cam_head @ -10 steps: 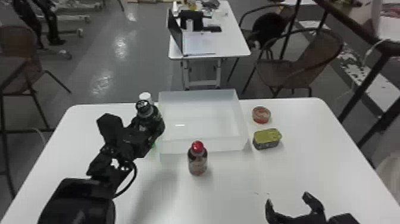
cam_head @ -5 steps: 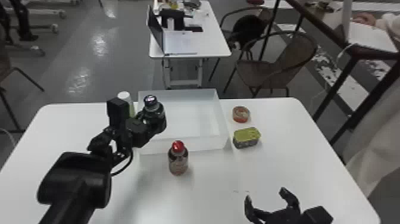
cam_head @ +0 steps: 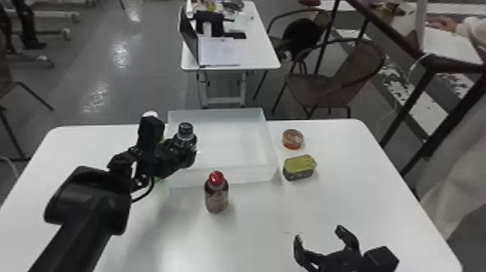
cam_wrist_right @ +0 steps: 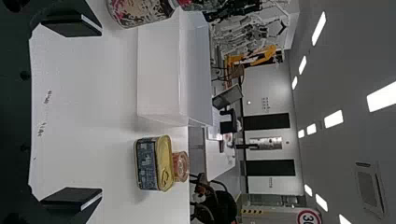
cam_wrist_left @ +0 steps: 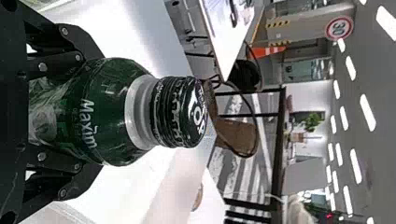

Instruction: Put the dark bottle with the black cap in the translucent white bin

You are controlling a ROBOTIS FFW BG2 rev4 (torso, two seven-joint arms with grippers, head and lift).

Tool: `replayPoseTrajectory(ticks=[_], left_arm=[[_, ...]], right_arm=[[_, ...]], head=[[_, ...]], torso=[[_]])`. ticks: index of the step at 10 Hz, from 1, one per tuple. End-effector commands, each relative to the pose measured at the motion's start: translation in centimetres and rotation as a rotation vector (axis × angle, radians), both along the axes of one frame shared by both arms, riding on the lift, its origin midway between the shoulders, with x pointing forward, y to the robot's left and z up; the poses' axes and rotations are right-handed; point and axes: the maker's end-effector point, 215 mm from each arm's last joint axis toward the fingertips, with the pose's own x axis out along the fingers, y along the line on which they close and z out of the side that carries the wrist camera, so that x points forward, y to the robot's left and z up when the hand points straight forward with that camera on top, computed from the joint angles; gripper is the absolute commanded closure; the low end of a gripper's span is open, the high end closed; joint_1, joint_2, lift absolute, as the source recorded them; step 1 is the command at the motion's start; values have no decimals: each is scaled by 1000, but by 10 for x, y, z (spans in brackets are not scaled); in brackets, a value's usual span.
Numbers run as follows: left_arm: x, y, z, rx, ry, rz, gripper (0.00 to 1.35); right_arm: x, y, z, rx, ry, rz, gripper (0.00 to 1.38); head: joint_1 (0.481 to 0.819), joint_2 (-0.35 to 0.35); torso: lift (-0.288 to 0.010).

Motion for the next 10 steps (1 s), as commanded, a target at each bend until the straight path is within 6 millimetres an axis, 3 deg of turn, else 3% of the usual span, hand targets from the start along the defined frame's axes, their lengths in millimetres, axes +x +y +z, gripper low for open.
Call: replayPoseTrajectory(ticks=[1, 2, 3, 5, 7, 10], left_arm=[[3, 8, -1, 70, -4, -26, 394], [4, 12, 1, 53, -6, -11, 131], [6, 10, 9, 31, -32, -12, 78], [7, 5, 41, -64, -115, -1, 122], [-8, 34, 68, -132, -200, 104, 124], [-64, 99, 55, -217, -242, 328, 124]], right_arm=[[1, 0, -1, 3, 1, -1, 87], [1, 1, 0, 6, -1, 0, 87], [0, 1, -1, 9, 2, 1, 87], [-4, -1, -2, 22, 7, -7, 87], [-3, 0, 2, 13, -2, -3, 87], [-7, -1, 3, 11, -2, -3, 88]], head=[[695, -68], [695, -62], [695, -56], [695, -56], [695, -56], [695, 4]], torso=[[-32], [-32], [-32], [-32], [-32], [-32]])
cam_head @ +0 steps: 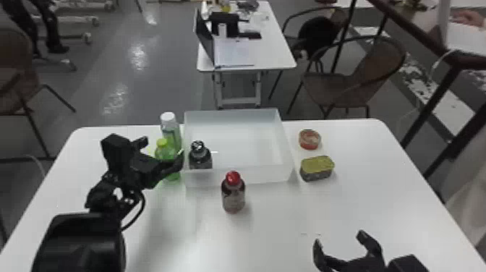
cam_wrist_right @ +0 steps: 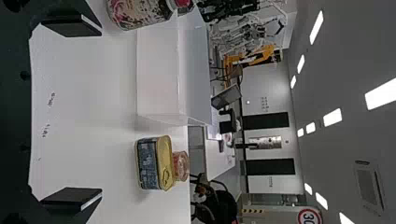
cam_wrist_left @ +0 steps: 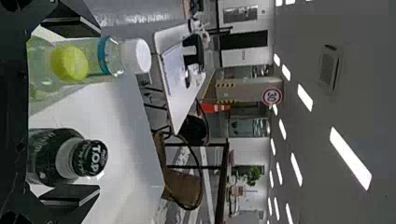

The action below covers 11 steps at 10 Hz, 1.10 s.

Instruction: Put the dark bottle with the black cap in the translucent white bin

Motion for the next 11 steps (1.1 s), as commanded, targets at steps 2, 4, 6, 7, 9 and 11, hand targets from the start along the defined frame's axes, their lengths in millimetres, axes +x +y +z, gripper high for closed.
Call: replayPoseTrajectory(ticks=[2, 4, 6, 7, 9, 11], left_arm=[[-67, 48, -21, -87, -28, 165, 124], [-122, 81, -27, -164, -83, 338, 124], [-174, 102, -40, -149, -88, 442, 124], [-193, 103, -50, -145, -73, 476, 124], [-207, 92, -69, -119, -27, 461, 124], [-209, 82, -75, -110, -13, 443, 124]], right_arm=[[0, -1, 4, -5, -7, -1, 87], [-5, -12, 10, -29, -16, -18, 87], [-9, -16, 10, -34, -10, -28, 87], [-13, -17, 9, -42, -1, -36, 87], [-15, -18, 8, -47, 8, -39, 88], [-11, -23, 13, -49, -2, -61, 88]], head=[[695, 45], [695, 99], [695, 126], [695, 146], [695, 162], [695, 149]], torso=[[-32], [-32], [-32], [-32], [-32], [-32]])
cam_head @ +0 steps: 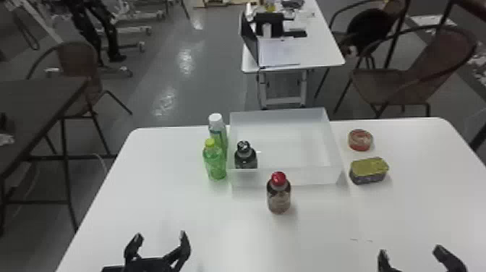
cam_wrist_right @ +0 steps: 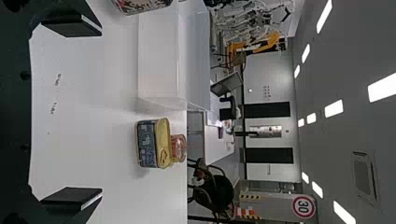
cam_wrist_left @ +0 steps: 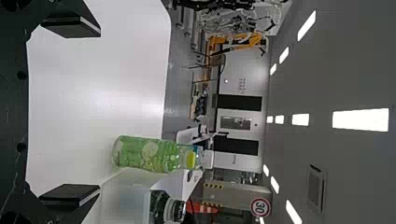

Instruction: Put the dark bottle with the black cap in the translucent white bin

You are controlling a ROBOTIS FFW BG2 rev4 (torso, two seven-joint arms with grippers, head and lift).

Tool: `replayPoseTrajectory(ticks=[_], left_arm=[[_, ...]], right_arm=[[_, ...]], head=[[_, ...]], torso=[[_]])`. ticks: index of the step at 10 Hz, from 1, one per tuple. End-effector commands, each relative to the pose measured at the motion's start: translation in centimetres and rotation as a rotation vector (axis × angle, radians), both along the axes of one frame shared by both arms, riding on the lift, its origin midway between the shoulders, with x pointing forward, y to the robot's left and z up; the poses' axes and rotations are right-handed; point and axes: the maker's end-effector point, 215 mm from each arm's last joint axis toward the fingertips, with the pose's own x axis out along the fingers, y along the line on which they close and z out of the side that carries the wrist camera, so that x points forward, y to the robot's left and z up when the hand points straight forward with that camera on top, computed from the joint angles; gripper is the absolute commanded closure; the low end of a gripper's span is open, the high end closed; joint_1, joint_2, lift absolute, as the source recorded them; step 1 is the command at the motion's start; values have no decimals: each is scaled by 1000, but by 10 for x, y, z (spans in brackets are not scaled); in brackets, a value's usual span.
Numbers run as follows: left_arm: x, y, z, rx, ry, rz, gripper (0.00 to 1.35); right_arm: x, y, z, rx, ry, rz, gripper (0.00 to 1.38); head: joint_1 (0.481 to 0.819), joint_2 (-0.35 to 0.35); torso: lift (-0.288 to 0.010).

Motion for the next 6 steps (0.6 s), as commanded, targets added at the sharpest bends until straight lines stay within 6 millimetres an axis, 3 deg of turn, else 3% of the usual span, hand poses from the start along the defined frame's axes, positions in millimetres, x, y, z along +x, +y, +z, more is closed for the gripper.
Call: replayPoseTrajectory(ticks=[1, 6], left_arm=[[1, -7, -3, 3, 6, -12, 124], [8, -14, -4, -18, 10, -20, 124]], right_arm=[[5, -1, 4, 0, -10, -3, 88], [13, 2, 7, 5, -21, 3, 88]], head=[[695, 136], [695, 116]], torso=[[-32], [-32]])
